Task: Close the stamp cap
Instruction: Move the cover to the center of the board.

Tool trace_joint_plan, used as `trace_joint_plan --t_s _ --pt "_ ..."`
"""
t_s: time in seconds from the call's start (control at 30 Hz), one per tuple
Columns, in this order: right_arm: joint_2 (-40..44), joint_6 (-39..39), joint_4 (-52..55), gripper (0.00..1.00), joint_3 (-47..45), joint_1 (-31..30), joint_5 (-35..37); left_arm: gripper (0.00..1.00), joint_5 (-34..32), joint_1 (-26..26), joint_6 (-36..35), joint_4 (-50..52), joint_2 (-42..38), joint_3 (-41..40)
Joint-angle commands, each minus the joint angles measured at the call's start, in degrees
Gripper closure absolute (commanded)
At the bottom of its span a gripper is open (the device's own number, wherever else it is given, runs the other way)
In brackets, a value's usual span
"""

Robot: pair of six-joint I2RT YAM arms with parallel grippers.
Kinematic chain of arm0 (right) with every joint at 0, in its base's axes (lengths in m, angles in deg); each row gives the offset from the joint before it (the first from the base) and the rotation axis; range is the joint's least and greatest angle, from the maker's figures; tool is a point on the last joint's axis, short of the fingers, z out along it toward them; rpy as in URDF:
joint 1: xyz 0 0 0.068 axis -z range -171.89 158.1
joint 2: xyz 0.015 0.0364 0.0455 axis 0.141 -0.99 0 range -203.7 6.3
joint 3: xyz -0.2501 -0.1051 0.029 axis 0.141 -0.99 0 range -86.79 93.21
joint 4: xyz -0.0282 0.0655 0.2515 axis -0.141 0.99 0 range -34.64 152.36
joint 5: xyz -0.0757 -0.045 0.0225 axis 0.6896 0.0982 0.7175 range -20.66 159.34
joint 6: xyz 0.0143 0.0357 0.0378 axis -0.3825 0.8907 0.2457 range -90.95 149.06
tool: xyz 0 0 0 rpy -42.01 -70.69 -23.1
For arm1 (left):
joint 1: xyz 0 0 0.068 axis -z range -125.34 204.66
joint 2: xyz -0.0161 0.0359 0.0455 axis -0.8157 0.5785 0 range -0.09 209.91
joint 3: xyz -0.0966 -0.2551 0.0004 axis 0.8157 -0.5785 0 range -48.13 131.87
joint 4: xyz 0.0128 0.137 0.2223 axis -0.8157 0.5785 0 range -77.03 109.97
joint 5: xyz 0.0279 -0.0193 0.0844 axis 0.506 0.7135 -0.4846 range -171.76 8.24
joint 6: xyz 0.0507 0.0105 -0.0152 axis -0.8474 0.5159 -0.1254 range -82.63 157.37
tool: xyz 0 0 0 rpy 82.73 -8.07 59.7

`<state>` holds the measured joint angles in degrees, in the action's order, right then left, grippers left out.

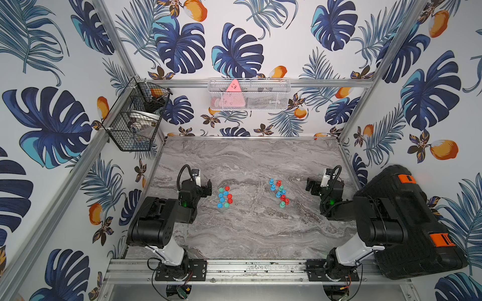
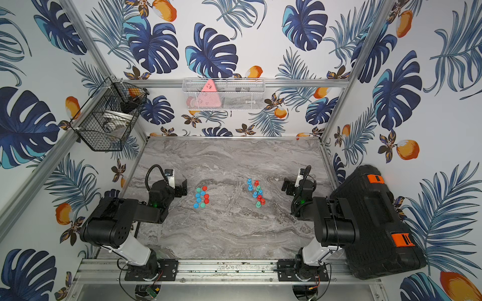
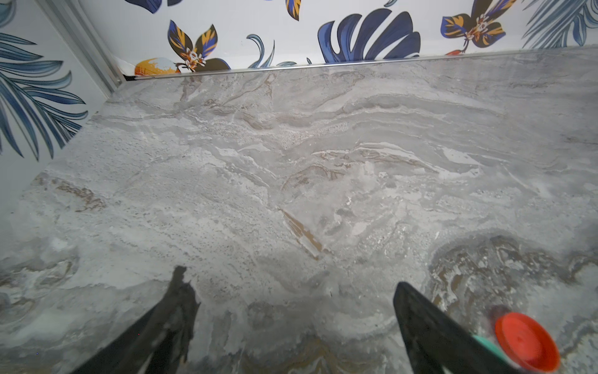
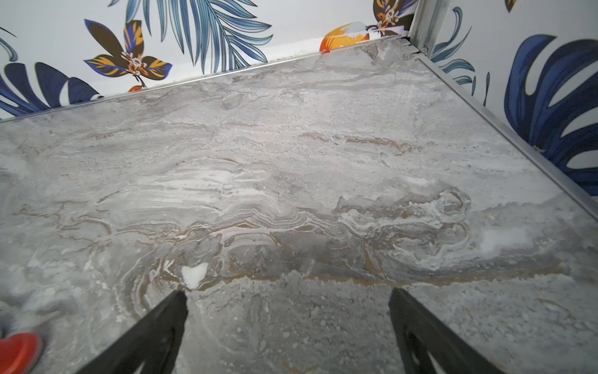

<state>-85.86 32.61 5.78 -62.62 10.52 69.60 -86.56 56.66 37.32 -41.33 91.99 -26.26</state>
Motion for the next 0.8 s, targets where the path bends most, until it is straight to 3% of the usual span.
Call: trace_joint_plan --t_s 0.0,0.13,0.27,0.33,0.37,0.43,0.47,0.5,0.53,0.6,0.67,0.77 --pt "3.01 -2.48 2.14 0.00 0.87 -0.94 -1.33 0.01 -3.91 1.75 -0.67 1.39 -2.15 0.72" --pt "8.88 -6.97 14.08 0.01 5.59 -4.10 -2.16 0.01 -8.48 3.92 -1.57 7.60 -6.14 2.40" --pt "14.88 -11.65 20.99 0.00 10.45 -10.26 3.00 0.01 -13.10 7.14 -4.99 25.95 -10.36 11.97" --pt "17.87 -6.72 28.15 0.00 15.29 -12.91 10.52 0.01 -18.63 9.97 -6.88 38.36 -11.39 19.98" --pt "19.18 -0.65 35.00 0.00 19.82 -13.75 14.34 0.01 -21.22 11.78 -6.14 46.32 -12.11 25.09" --pt "19.00 13.27 54.91 0.00 29.21 -13.63 18.49 0.01 -20.15 13.45 -3.66 61.01 -12.96 33.74" --pt "17.50 17.78 61.93 0.00 31.57 -13.58 22.94 0.01 -19.18 13.26 -0.13 63.06 -12.86 35.09" --pt "15.50 21.51 62.44 0.00 31.79 -13.32 26.53 0.01 -23.08 13.08 5.85 61.94 -12.06 34.17" --pt "13.75 23.36 65.10 0.00 32.76 -12.07 23.74 0.01 -26.94 12.85 12.16 64.21 -10.86 34.52" --pt "10.72 24.88 68.95 0.00 35.33 -7.93 11.33 0.01 -14.75 9.41 15.01 73.36 -7.24 40.19" --pt "11.10 24.19 69.55 0.00 35.88 -8.18 8.17 0.05 -10.07 9.59 16.19 79.54 -4.83 44.39" --pt "12.56 22.85 66.07 0.00 34.07 -8.55 3.76 0.06 -7.62 11.76 14.81 76.79 -8.83 42.01"
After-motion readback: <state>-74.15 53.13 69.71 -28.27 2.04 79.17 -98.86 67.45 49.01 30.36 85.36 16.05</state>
